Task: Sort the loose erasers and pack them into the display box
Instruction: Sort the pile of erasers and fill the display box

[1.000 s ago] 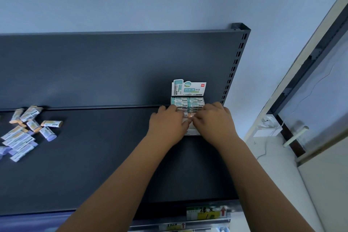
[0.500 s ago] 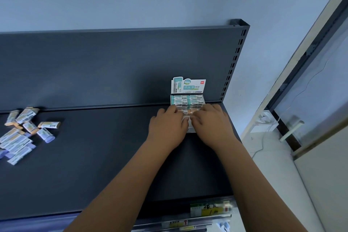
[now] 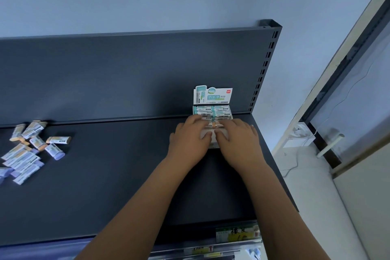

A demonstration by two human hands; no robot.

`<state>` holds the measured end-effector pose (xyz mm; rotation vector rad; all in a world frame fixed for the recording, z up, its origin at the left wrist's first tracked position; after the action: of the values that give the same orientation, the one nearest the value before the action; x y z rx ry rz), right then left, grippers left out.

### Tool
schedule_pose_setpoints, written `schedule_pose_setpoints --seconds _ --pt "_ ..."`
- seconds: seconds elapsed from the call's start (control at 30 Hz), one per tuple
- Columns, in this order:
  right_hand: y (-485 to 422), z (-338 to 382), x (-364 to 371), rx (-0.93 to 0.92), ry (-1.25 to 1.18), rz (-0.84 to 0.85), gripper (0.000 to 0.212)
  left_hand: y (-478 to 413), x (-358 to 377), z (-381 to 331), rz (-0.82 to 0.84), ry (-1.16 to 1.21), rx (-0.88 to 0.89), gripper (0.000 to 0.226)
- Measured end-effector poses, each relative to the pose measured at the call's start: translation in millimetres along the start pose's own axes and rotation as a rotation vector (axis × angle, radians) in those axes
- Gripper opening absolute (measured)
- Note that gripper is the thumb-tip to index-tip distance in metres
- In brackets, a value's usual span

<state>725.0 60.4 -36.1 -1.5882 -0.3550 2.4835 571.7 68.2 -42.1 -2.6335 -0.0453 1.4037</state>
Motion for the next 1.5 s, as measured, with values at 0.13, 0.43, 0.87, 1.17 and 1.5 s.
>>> schedule_pose_setpoints --seconds 0.13,0.43,0.87,1.17,1.5 --pt "8 15 -9 -0.011 -0.130 -0.071 0.041 7 -15 0 -0.078 0.064 0.079 0.039" --pt "16 32 -17 -0.080 -0.238 0.005 0.043 31 -44 21 -0.095 -0.276 0.006 0.063" --pt "32 95 11 -0.120 -0.271 0.024 0.047 59 -90 74 -0.139 -0.350 -0.033 0.064" --pt "53 256 82 -0.163 -0.235 0.064 0.052 79 -187 212 -0.168 -0.326 -0.048 0.064" --pt "91 422 158 -0.117 -0.291 0.154 0.039 134 -292 371 -0.145 -0.244 -0.075 0.048"
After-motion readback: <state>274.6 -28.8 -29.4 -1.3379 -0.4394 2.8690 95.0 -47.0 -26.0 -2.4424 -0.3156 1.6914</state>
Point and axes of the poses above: each hand's wrist, its own y-axis away from the middle knuckle, its own x-axis out of the palm, z = x × y, the point moved 2 cm from there along -y, towards the middle knuckle, and after that the axes turned 4 degrees about -z, right-handed, at the moved point
